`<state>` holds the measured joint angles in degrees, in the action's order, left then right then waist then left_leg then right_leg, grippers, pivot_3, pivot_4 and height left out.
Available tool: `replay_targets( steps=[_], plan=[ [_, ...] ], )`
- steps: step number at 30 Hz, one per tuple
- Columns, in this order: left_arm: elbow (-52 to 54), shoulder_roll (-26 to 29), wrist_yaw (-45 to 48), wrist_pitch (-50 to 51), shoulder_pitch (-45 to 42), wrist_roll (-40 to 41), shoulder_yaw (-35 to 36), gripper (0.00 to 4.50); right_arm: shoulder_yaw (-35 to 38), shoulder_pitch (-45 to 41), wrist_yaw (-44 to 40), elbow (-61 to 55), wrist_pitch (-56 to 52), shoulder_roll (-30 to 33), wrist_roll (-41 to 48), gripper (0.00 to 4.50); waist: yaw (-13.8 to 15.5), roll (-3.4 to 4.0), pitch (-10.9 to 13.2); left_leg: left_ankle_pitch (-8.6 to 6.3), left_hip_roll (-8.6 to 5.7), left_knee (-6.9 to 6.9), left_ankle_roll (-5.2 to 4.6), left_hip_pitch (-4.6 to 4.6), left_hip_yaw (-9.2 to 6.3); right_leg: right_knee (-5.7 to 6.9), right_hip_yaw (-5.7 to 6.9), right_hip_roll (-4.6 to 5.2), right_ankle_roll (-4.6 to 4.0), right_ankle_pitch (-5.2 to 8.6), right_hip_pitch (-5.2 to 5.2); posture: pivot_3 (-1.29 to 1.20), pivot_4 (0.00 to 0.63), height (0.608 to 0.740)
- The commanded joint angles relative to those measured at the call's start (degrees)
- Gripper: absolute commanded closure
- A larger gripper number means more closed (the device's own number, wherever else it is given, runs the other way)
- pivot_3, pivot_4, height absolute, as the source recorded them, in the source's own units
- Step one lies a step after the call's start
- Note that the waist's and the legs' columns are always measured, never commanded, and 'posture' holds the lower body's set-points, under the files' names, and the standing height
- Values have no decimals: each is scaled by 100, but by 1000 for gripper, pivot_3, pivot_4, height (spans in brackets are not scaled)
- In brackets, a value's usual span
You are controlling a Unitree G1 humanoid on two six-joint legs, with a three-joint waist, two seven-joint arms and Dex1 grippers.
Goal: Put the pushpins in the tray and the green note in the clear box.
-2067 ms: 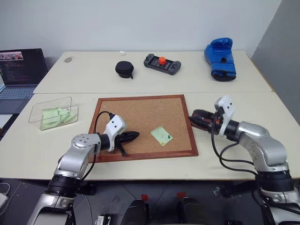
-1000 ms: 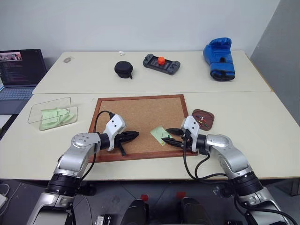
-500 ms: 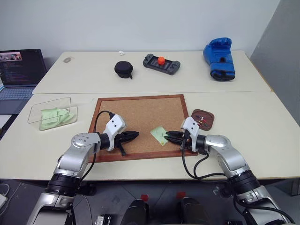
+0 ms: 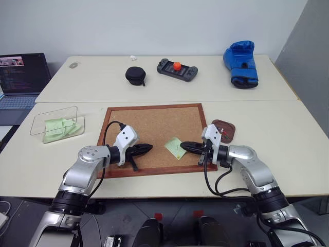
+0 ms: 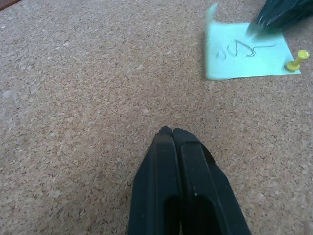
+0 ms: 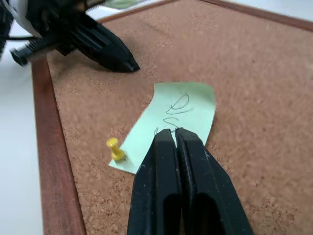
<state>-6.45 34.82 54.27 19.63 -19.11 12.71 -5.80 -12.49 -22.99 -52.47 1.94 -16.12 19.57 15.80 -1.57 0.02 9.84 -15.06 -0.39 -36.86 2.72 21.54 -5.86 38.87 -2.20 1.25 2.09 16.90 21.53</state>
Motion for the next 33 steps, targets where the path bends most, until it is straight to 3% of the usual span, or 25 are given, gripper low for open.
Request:
replay_targets(
  steps=[1,9,15,20,33],
  plan=[
    [-179,-3,-37,169,103,-233,-238,4500,135,-26,-13,-494,-161,10,239,4472,0,-1,0,0,0,0,0,-1,-3,-1,2,0,0,0,-3,0,150,740],
    [-236,-45,-38,144,55,-243,-265,4500,633,-58,472,-715,-421,170,286,4472,5,-1,0,0,-2,-1,0,-1,-1,-1,1,1,1,0,-2,0,150,740],
    [-240,-47,-36,150,70,-235,-259,4500,1368,-192,1221,-319,44,897,-384,4472,13,-1,0,0,-5,0,0,1,0,-3,1,4,1,0,-2,0,150,740],
    [-289,-69,-35,133,39,-243,-270,4500,1415,-302,1541,302,413,1241,-874,4472,7,-1,0,0,-3,2,0,-3,22,-4,0,1,3,2,-4,0,150,740],
    [-368,-51,10,69,-28,-262,-295,4500,957,-657,1712,1273,789,982,-1411,4472,10,-2,1,0,-5,0,-1,-1,32,-3,-1,2,-1,0,-6,0,150,740]
  ],
)
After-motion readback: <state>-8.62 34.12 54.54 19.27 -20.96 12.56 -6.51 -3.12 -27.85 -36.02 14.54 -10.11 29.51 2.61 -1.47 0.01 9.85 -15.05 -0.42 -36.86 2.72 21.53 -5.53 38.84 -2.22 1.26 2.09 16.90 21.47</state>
